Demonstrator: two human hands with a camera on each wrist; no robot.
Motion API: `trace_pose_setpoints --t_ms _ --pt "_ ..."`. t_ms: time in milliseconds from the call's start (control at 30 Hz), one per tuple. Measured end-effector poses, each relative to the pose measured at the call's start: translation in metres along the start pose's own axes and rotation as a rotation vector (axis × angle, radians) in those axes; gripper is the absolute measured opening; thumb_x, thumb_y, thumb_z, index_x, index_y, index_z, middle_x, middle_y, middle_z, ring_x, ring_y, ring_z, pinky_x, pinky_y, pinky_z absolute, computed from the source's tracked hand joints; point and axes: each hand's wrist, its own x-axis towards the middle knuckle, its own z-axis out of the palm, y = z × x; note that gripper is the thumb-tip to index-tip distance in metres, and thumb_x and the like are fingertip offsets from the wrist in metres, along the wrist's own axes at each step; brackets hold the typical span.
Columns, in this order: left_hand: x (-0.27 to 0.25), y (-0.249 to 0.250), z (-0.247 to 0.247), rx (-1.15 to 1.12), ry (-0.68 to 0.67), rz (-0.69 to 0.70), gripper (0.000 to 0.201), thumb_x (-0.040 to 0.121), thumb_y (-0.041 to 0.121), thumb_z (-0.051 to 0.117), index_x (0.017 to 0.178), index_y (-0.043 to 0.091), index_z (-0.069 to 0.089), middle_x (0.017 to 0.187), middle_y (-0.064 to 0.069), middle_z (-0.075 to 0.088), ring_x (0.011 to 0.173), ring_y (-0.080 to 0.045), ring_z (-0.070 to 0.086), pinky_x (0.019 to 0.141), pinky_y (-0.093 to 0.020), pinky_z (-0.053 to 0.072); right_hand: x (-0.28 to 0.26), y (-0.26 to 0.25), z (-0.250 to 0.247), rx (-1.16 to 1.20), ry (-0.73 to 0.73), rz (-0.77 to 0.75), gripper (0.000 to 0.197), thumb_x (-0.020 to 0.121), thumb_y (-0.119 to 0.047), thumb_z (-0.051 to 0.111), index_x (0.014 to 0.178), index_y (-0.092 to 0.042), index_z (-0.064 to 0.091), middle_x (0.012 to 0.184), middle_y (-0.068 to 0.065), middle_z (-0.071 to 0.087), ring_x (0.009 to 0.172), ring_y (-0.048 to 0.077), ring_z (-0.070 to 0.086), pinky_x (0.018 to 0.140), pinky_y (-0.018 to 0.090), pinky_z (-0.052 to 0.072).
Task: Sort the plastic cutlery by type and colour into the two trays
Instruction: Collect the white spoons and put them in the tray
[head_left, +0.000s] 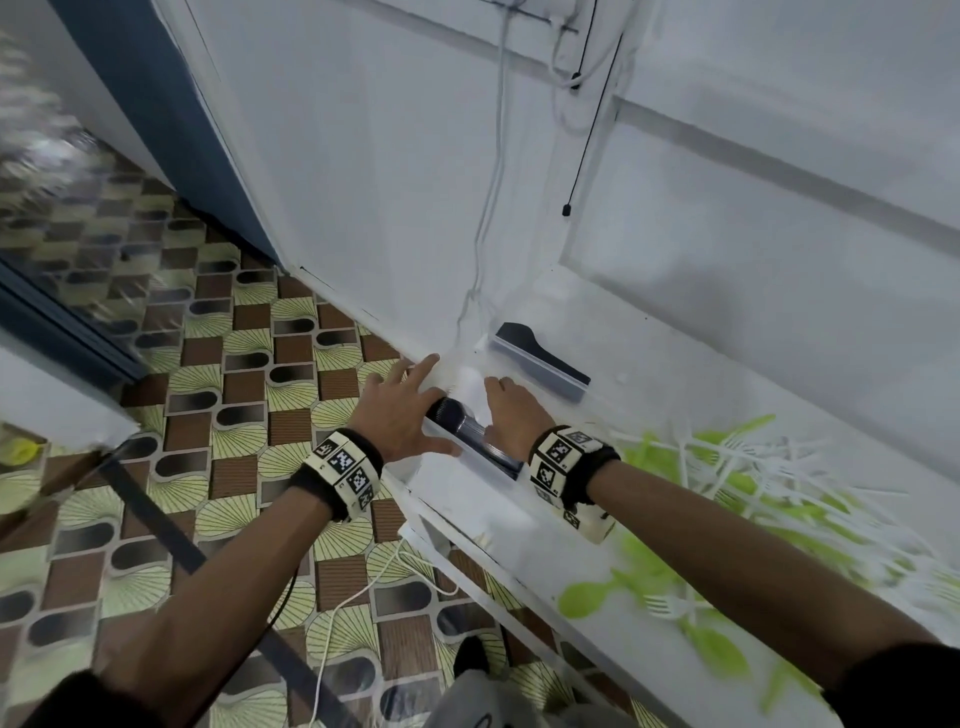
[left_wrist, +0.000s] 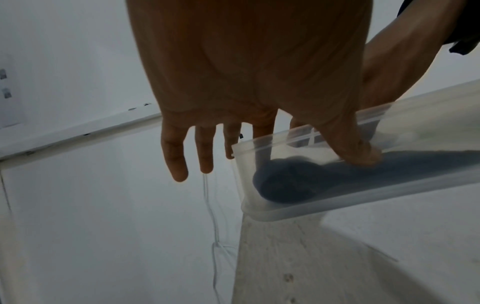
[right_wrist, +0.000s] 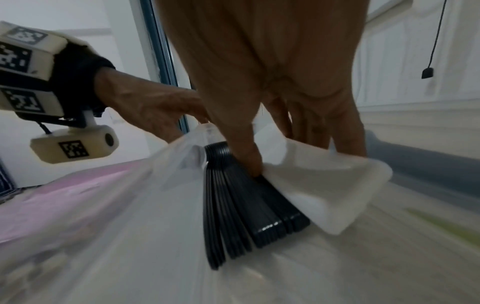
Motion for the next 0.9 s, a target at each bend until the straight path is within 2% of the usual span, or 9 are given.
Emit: trace_pose_setpoints --t_ms 67,200,300,400,567,667,800,900 --pt "-0.001 0.002 -0.003 0.004 -0.015 -0.003 0.101 0.065 0.098 0.037 0.141 0.034 0.052 0.169 -0.001 0.012 0.149 -0.034 0.025 0.109 -0.056 0.038 -0.002 0.002 0.006 -0.059 0.036 0.006 0.050 0.097 -0.015 0.061 0.140 -0.004 0.038 0.134 0.016 0.042 0.117 0.035 0.049 0.090 0.046 0.050" --pt "-0.004 0.007 -0.008 -0.078 -0.023 -0.017 0.091 0.070 0.089 0.056 0.140 0.031 0.054 0.168 -0.003 0.017 0.146 -0.035 0.031 0.109 -0.056 0.039 -0.001 0.007 0.011 -0.156 0.027 0.017 0.060 0.095 -0.012 0.064 0.146 -0.007 0.033 0.139 0.014 0.035 0.116 0.033 0.048 0.081 0.040 0.050" --pt "-0.011 0.012 -0.008 -0.350 0.028 -0.036 0.085 0.070 0.066 0.080 0.140 0.025 0.056 0.161 -0.006 0.032 0.133 -0.036 0.049 0.104 -0.050 0.046 0.001 0.011 0.010 -0.125 -0.052 0.014 0.063 0.092 -0.013 0.066 0.144 -0.002 0.034 0.142 0.016 0.034 0.122 0.035 0.046 0.092 0.040 0.049" --pt "-0.017 0.013 -0.008 -0.549 0.047 -0.053 0.080 0.069 0.051 0.089 0.138 0.023 0.061 0.158 -0.008 0.036 0.134 -0.035 0.049 0.110 -0.045 0.040 0.000 0.019 0.008 -0.066 -0.057 -0.003 0.067 0.092 -0.018 0.069 0.149 -0.003 0.035 0.144 0.016 0.036 0.127 0.033 0.047 0.103 0.040 0.046" --pt "-0.022 0.010 -0.021 -0.664 -0.010 -0.084 0.083 0.067 0.055 0.089 0.139 0.023 0.061 0.162 -0.003 0.033 0.144 -0.029 0.037 0.116 -0.040 0.030 -0.003 0.025 0.003 -0.064 -0.009 -0.034 0.068 0.091 -0.027 0.073 0.148 -0.005 0.043 0.143 0.017 0.044 0.128 0.032 0.050 0.106 0.037 0.042" --pt "-0.022 0.011 -0.023 -0.694 -0.010 -0.108 0.081 0.066 0.056 0.088 0.136 0.023 0.063 0.161 -0.003 0.035 0.144 -0.028 0.037 0.116 -0.040 0.030 -0.003 0.025 0.003 -0.054 0.004 -0.030 0.069 0.090 -0.027 0.074 0.148 -0.006 0.043 0.144 0.016 0.044 0.131 0.031 0.048 0.107 0.038 0.042" --pt "-0.021 0.009 -0.014 -0.776 -0.008 -0.160 0.084 0.061 0.062 0.088 0.134 0.028 0.063 0.162 0.001 0.034 0.145 -0.027 0.036 0.117 -0.047 0.036 -0.002 0.026 0.003 -0.025 0.000 -0.024 0.074 0.090 -0.028 0.073 0.153 -0.009 0.039 0.147 0.014 0.043 0.134 0.030 0.046 0.108 0.037 0.040" --pt "-0.020 0.010 -0.012 -0.767 -0.019 -0.164 0.085 0.062 0.063 0.087 0.134 0.027 0.062 0.163 0.003 0.032 0.145 -0.028 0.034 0.118 -0.047 0.034 -0.002 0.027 0.006 0.000 0.019 -0.014 0.075 0.090 -0.026 0.073 0.155 -0.012 0.037 0.150 0.011 0.045 0.138 0.028 0.044 0.111 0.033 0.037"
